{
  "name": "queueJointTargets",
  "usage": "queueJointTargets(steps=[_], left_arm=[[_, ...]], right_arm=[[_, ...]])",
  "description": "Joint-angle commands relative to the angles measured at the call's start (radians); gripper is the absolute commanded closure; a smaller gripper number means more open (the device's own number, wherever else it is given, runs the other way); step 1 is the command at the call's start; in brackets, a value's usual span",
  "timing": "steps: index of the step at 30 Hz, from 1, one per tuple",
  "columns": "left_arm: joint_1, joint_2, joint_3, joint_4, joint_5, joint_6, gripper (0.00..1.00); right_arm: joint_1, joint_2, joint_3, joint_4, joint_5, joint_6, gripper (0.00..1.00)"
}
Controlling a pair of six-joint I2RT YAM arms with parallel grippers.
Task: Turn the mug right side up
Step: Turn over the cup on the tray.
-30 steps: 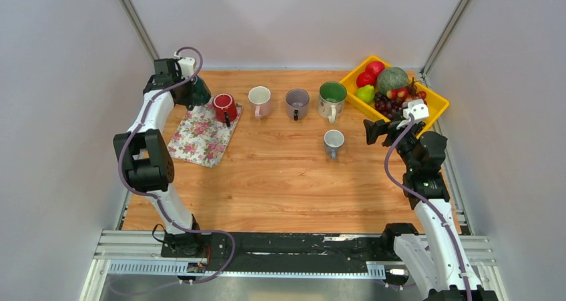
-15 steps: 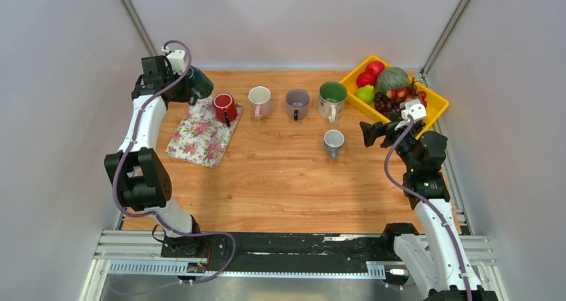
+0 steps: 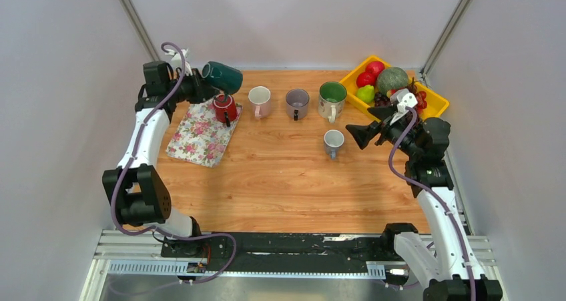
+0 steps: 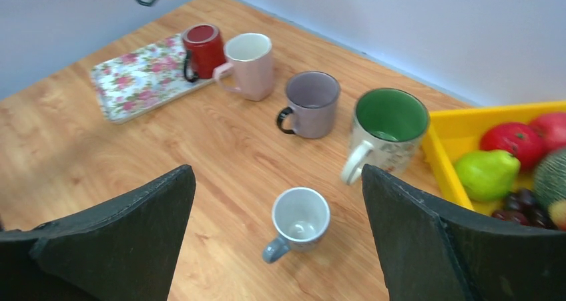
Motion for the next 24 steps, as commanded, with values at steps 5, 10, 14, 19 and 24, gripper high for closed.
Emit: queueJointTargets(steps=[5, 10, 14, 19, 24], left_arm=[[-0.142, -0.119, -0.053, 0.462, 0.246, -0.281, 1.0], [-0.246, -0.111, -0.076, 0.663, 0.263, -0.44, 1.0], [-0.3, -0.094, -0.112, 0.897, 0.272, -0.607, 1.0], [-0.362, -0.069, -0.159, 1.16, 0.242, -0.818, 1.0], [-0.412, -0.086, -0.242, 1.277, 0.19, -0.89, 1.0]], right_arm=[[0.006, 0.079, 0.128, 0.131, -0.281, 0.196, 0.0], [0.006, 0.113, 0.124, 0.318, -0.313, 0.389, 0.0], [0.006, 0.142, 0.098, 0.527, -0.316, 0.572, 0.0], [0.009, 0.171, 0.042, 0.822, -0.263, 0.772, 0.0], [0.059, 0.2, 0.036, 0.889, -0.188, 0.799, 0.0]])
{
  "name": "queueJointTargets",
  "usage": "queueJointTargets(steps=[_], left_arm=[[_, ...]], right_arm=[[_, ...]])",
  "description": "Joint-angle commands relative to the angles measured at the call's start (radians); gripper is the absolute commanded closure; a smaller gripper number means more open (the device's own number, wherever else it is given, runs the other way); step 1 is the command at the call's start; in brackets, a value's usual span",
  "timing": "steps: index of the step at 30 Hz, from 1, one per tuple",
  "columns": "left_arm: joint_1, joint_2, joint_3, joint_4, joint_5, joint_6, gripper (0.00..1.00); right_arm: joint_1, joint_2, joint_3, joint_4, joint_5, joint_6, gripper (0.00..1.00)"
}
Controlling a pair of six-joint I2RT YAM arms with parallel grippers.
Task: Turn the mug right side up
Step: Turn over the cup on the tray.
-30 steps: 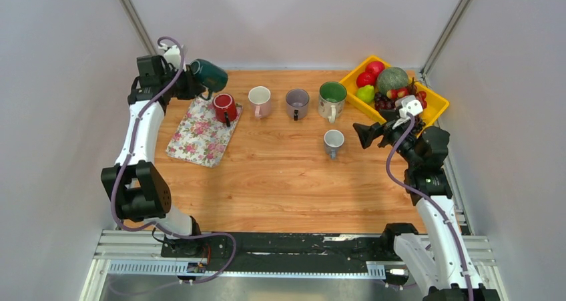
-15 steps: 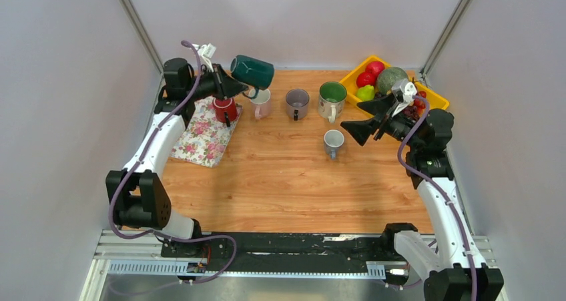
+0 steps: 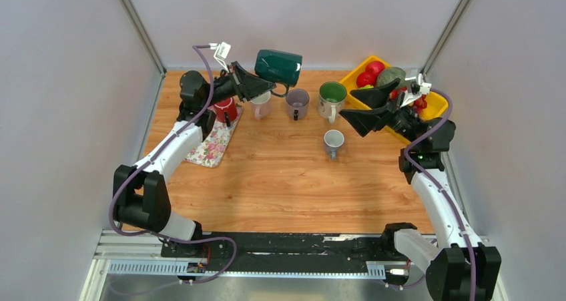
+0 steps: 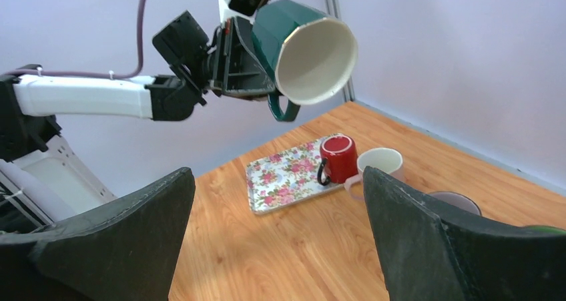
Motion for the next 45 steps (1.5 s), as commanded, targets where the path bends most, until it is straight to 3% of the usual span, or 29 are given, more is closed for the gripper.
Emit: queueJointTargets(steps=[1, 15, 21, 33, 45], left_arm=[[-0.044, -0.043, -0.035, 0.289, -0.048, -0.134, 1.0], [-0.067, -0.051, -0.2, 0.624, -0.175, -0.285, 1.0], [-0.077, -0.044, -0.259, 0.807, -0.265, -0.357, 1.0], [-0.121, -0.031, -0.298, 0.833, -0.296, -0.357, 1.0], [-0.187, 0.018, -0.299, 0.86, -0.29, -0.351, 1.0]], right_arm=[[0.052, 0.023, 0.001, 0.169, 0.06, 0.087, 0.0], [0.216, 0.151, 0.03, 0.183, 0.107, 0.075, 0.0], [0.263, 0.225, 0.024, 0.302, 0.15, 0.143, 0.03], [0.349, 0.399, 0.128, 0.372, 0.16, 0.174, 0.1], [0.368, 0.471, 0.147, 0.491, 0.164, 0.22, 0.2]])
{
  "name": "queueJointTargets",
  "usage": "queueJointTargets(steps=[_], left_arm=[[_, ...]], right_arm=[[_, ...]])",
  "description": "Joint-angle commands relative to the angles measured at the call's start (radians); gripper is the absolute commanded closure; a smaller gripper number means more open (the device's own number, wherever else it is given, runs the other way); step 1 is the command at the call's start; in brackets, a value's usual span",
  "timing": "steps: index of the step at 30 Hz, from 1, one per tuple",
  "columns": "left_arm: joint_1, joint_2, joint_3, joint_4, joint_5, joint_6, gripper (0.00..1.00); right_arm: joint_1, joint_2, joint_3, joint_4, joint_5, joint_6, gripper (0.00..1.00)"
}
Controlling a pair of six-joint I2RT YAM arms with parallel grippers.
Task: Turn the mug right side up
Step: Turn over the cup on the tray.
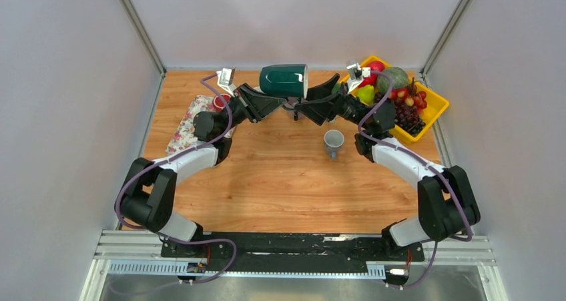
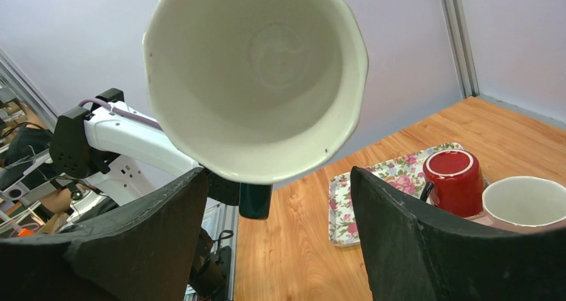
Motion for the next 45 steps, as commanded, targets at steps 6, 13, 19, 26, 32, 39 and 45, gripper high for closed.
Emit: queueJointTargets(steps=[6, 13, 19, 26, 32, 39, 45], left_arm=[[-0.036, 0.021, 0.016, 0.176, -0.05, 0.015, 1.0], [-0.053, 0.028, 0.016, 0.2, -0.043, 0.044, 1.0], [-0.058, 0.028, 0.013, 0.212, -0.03, 0.075, 1.0], [-0.068, 0.03, 0.007, 0.21, -0.014, 0.123, 1.0], [-0.078, 0.032, 0.001, 0.203, -0.005, 0.147, 1.0], [-0.096, 0.034, -0.003, 0.192, 0.008, 0.17, 1.0], [-0.109, 0.039, -0.003, 0.191, 0.017, 0.18, 1.0]], right_arm=[[0.013, 0.014, 0.023, 0.125, 0.023, 0.032, 0.25], [0.014, 0.027, 0.021, 0.128, 0.039, 0.049, 0.33], [0.015, 0.028, 0.025, 0.108, 0.054, 0.054, 0.39], [0.015, 0.028, 0.034, 0.041, 0.079, 0.038, 0.47], [0.016, 0.025, 0.041, 0.054, 0.08, 0.06, 0.52], [0.015, 0.024, 0.042, 0.039, 0.085, 0.063, 0.67], [0.013, 0.022, 0.034, 0.048, 0.1, 0.082, 0.67]])
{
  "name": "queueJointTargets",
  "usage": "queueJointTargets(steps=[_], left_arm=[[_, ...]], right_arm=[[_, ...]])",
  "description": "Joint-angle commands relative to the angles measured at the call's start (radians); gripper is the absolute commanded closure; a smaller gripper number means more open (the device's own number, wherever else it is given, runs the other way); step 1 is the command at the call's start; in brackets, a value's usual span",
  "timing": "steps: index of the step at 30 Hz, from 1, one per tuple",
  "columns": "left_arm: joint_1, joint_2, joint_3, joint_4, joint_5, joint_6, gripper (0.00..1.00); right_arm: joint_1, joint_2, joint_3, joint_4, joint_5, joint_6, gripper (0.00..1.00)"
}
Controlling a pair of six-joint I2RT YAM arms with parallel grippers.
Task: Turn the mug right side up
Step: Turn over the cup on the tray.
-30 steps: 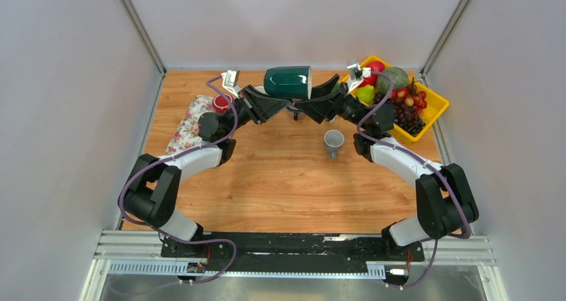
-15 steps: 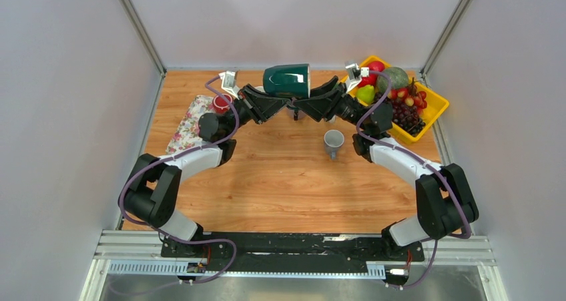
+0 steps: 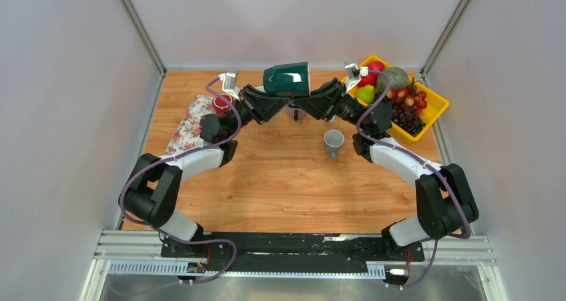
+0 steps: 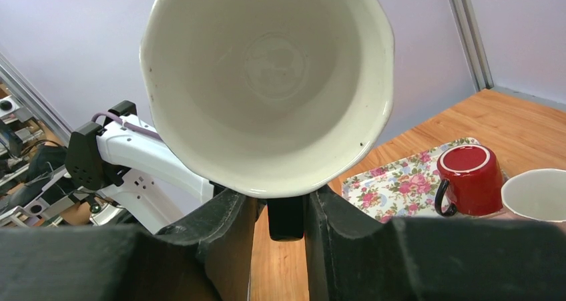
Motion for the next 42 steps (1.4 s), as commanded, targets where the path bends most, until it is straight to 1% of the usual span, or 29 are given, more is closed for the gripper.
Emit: queueJointTargets(steps=[1, 6, 11, 15, 20, 24, 25, 26, 29, 31, 32, 33, 35, 42], left_arm=[[-0.048, -0.008, 0.002, 0.139, 0.095, 0.028, 1.0], [-0.055, -0.004, -0.004, 0.139, 0.097, 0.029, 1.0], [-0.063, 0.0, -0.005, 0.14, 0.101, 0.035, 1.0], [-0.075, 0.002, -0.013, 0.139, 0.104, 0.048, 1.0], [-0.093, 0.014, -0.013, 0.138, 0.107, 0.052, 1.0], [-0.102, 0.023, -0.012, 0.127, 0.107, 0.057, 0.99], [-0.102, 0.025, -0.013, 0.125, 0.108, 0.059, 0.96], [-0.103, 0.026, -0.012, 0.125, 0.107, 0.06, 0.9], [-0.104, 0.027, -0.013, 0.125, 0.109, 0.058, 0.79], [-0.103, 0.027, -0.013, 0.125, 0.109, 0.058, 0.68], [-0.104, 0.027, -0.013, 0.125, 0.109, 0.058, 0.64], [-0.103, 0.027, -0.013, 0.125, 0.109, 0.057, 0.58], [-0.103, 0.027, -0.013, 0.125, 0.11, 0.056, 0.51], [-0.103, 0.026, -0.011, 0.124, 0.111, 0.054, 0.43]], right_arm=[[-0.002, 0.0, 0.032, 0.03, 0.07, 0.034, 0.66], [-0.012, 0.002, 0.031, 0.055, 0.08, 0.066, 0.68], [-0.025, 0.001, 0.025, 0.069, 0.092, 0.091, 0.79], [-0.03, -0.004, 0.014, 0.076, 0.108, 0.098, 0.84], [-0.032, -0.006, 0.014, 0.076, 0.112, 0.104, 1.0], [-0.034, -0.013, 0.015, 0.077, 0.105, 0.105, 1.0], [-0.034, -0.014, 0.017, 0.077, 0.102, 0.104, 1.0], [-0.033, -0.017, 0.016, 0.075, 0.099, 0.104, 1.0], [-0.034, -0.024, 0.017, 0.069, 0.093, 0.103, 1.0], [-0.034, -0.029, 0.017, 0.063, 0.09, 0.104, 1.0], [-0.033, -0.031, 0.018, 0.061, 0.088, 0.102, 1.0], [-0.034, -0.033, 0.018, 0.061, 0.084, 0.1, 1.0], [-0.033, -0.037, 0.017, 0.059, 0.081, 0.1, 1.0], [-0.034, -0.056, 0.002, 0.056, 0.078, 0.078, 1.0]])
